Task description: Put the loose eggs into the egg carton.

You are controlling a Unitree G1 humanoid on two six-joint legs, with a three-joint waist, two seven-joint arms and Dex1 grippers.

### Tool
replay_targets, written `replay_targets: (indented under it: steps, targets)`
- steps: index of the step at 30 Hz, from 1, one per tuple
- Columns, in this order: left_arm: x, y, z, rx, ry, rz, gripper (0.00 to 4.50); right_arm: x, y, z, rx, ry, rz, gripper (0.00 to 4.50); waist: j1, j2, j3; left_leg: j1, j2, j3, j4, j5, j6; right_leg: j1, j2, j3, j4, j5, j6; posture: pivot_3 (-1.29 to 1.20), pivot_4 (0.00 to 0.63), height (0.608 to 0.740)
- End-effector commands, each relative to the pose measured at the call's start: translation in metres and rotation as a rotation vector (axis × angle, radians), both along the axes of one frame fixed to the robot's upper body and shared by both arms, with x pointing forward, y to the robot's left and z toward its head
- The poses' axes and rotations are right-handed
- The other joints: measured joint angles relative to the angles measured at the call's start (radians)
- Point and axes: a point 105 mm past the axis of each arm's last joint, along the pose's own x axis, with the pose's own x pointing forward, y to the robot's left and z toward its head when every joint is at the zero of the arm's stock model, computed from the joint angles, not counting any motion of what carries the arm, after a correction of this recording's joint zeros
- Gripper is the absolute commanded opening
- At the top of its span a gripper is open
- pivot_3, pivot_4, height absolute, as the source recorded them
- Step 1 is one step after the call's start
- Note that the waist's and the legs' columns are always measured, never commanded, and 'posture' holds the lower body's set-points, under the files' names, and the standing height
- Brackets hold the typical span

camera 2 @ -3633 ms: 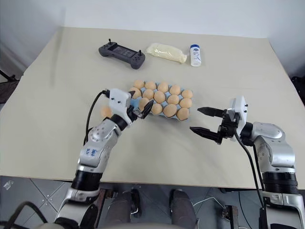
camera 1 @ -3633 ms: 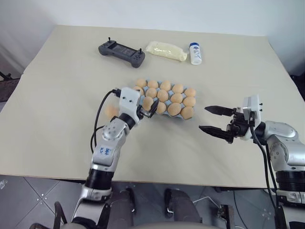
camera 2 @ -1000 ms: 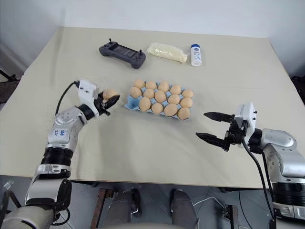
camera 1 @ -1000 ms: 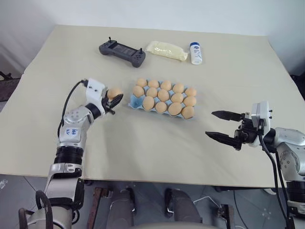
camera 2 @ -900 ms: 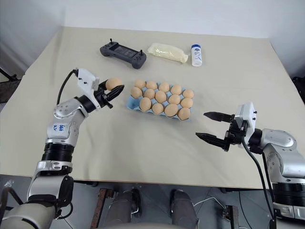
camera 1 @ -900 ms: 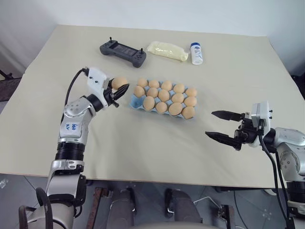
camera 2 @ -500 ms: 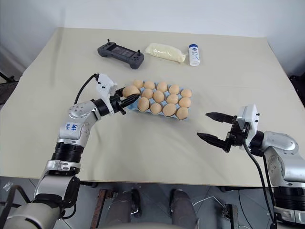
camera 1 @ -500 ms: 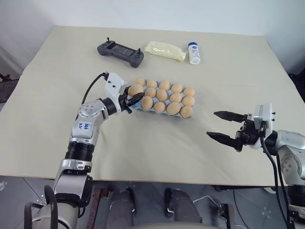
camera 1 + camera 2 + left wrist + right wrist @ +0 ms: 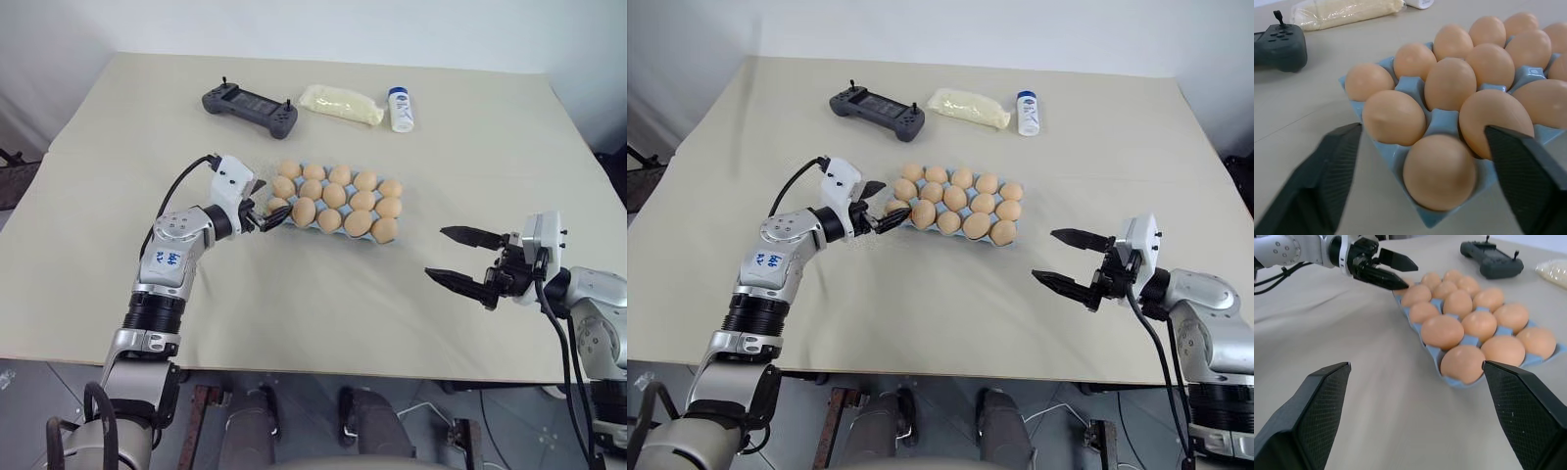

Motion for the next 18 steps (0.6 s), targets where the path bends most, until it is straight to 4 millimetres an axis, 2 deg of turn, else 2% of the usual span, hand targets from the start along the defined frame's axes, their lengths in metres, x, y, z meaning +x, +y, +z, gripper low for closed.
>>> replay_targets:
  steps: [1, 7, 10, 12, 18]
  targets:
    - [0.001, 0.004, 0.038, -0.102, -0.131, 0.021, 4.46, 0.000, 0.000, 0.010, 0.022, -0.055, 0.007, 4.50, 0.000, 0.000, 0.000, 0.000, 0.000, 0.000, 0.000, 0.000, 0.000, 0.000, 0.000, 0.000, 0.000, 0.000, 0.000, 0.00, 0.150, 0.740]
    - [-0.009, 0.018, 0.061, -0.254, -0.164, 0.010, 4.46, 0.002, 0.000, 0.010, 0.026, -0.051, -0.001, 4.50, -0.001, 0.000, 0.000, 0.000, 0.000, 0.000, 0.000, 0.000, 0.000, 0.000, 0.000, 0.000, 0.000, 0.000, 0.000, 0.00, 0.150, 0.740]
    - [-0.021, 0.025, 0.064, -0.275, -0.171, -0.023, 4.46, 0.002, 0.001, 0.009, 0.027, -0.047, -0.003, 4.50, -0.001, 0.000, 0.000, 0.000, 0.000, 0.000, 0.000, 0.000, 0.000, 0.000, 0.000, 0.000, 0.001, 0.000, 0.000, 0.00, 0.150, 0.740]
    - [-0.030, 0.035, 0.056, -0.206, -0.207, -0.028, 4.46, 0.002, 0.003, 0.007, 0.030, -0.043, -0.001, 4.50, -0.003, 0.001, 0.000, 0.001, 0.000, 0.000, 0.000, 0.000, 0.000, 0.000, 0.001, 0.000, 0.001, 0.000, 0.000, 0.00, 0.150, 0.740]
    - [-0.061, 0.062, 0.026, -0.104, -0.152, -0.075, 4.46, 0.002, 0.011, 0.002, 0.039, -0.020, 0.023, 4.50, -0.003, 0.001, 0.000, 0.002, 0.001, 0.001, -0.001, 0.000, -0.001, -0.001, 0.000, 0.000, 0.002, 0.000, -0.001, 0.00, 0.150, 0.740]
